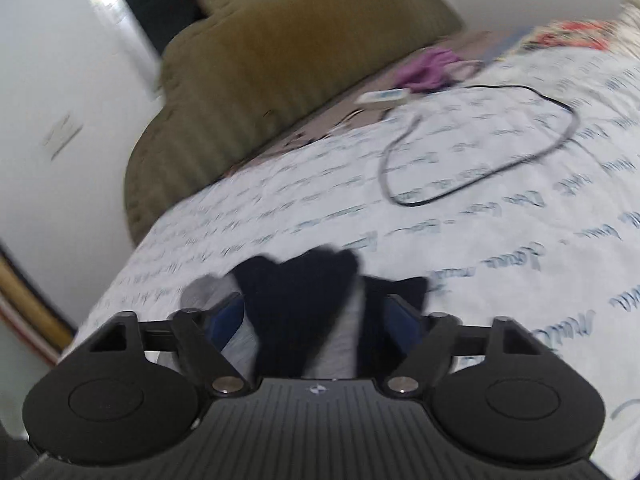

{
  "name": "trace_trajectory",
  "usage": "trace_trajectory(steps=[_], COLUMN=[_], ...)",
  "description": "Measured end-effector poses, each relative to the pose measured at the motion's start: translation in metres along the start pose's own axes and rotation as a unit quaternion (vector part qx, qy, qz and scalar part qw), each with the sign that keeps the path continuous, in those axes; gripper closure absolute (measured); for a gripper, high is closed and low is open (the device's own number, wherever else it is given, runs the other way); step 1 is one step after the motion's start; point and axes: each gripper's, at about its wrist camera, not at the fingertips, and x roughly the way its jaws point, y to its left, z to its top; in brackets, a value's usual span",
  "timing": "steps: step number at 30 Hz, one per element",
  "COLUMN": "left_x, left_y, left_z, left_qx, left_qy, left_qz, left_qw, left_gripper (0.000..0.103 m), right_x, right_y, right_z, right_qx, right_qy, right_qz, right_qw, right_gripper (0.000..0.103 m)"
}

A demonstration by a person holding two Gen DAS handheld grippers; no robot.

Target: Fold small clothes

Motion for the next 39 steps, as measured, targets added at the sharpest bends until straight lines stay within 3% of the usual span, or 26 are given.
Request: trace_trajectory(steps=[3,6,7,8,9,13,16,17,20,21,24,27,29,31,34,39], left_x=[0.000,0.001,0.001,0.001,0.001,0.000,0.000,0.000,0.000,0.000,0.000,0.000,-0.002,-0.001,-0.005,-0.007], left_y=[-0.003,-0.005,-0.005,-0.005,-0.006,-0.006,-0.009,-0.009,-0.007,-0.006,-0.005,-0.004,-0.005,-0.005,-0.003,0.006], left_z=[0.000,0.000,0.000,0.000,0.000,0.000,-0.001,-0.001,-0.003,-0.003,-0.003,-0.005,-0.007,-0.007,-0.009,-0.011], left_qx=[-0.003,-0.002,-0.003,-0.003,-0.004,-0.007,-0.002,-0.002,-0.006,-0.008,-0.013,-0.017,-0.019,-0.018,-0.019,-0.034], left_qy=[0.000,0.001,0.001,0.003,0.004,0.008,0.010,0.012,0.013,0.014,0.015,0.015,0.017,0.019,0.018,0.019], left_qz=[0.001,0.005,0.006,0.006,0.006,0.004,0.010,0.011,0.010,0.010,0.009,0.009,0.009,0.012,0.012,0.012], left_qw=[1.0000,1.0000,1.0000,1.0000,1.0000,0.9999,0.9999,0.9999,0.9998,0.9998,0.9998,0.9997,0.9996,0.9996,0.9996,0.9992], left_gripper=[0.030,0.030,0.030,0.029,0.029,0.028,0.028,0.027,0.027,0.027,0.027,0.027,0.027,0.027,0.027,0.027], right_x=[0.021,0.045,0.048,0.048,0.046,0.040,0.051,0.052,0.033,0.023,-0.004,-0.012,-0.007,-0.006,-0.021,-0.037], right_y=[0.012,0.001,-0.002,-0.003,-0.003,0.007,0.006,0.006,0.005,0.006,0.012,0.018,0.015,0.005,-0.006,0.000], right_z=[0.004,0.008,0.008,0.009,0.009,0.008,0.004,0.002,0.002,0.001,-0.007,-0.024,-0.034,-0.038,-0.040,-0.056], right_qx=[-0.029,0.006,0.012,0.011,0.006,-0.039,-0.068,-0.072,-0.058,-0.054,-0.071,-0.089,-0.094,-0.062,-0.005,-0.015], right_qy=[0.031,0.054,0.048,0.040,0.031,-0.004,0.019,0.027,-0.002,-0.012,-0.018,0.021,0.041,0.044,0.026,0.033], right_qz=[-0.023,-0.009,-0.009,-0.013,-0.017,-0.058,-0.083,-0.082,-0.087,-0.087,-0.061,-0.039,-0.053,-0.061,-0.040,-0.022], right_qw=[0.999,0.998,0.999,0.999,0.999,0.998,0.994,0.994,0.995,0.995,0.995,0.995,0.993,0.995,0.999,0.999], right_gripper=[0.051,0.079,0.083,0.094,0.094,0.095,0.094,0.091,0.065,0.065,0.065,0.064,0.059,0.054,0.052,0.049])
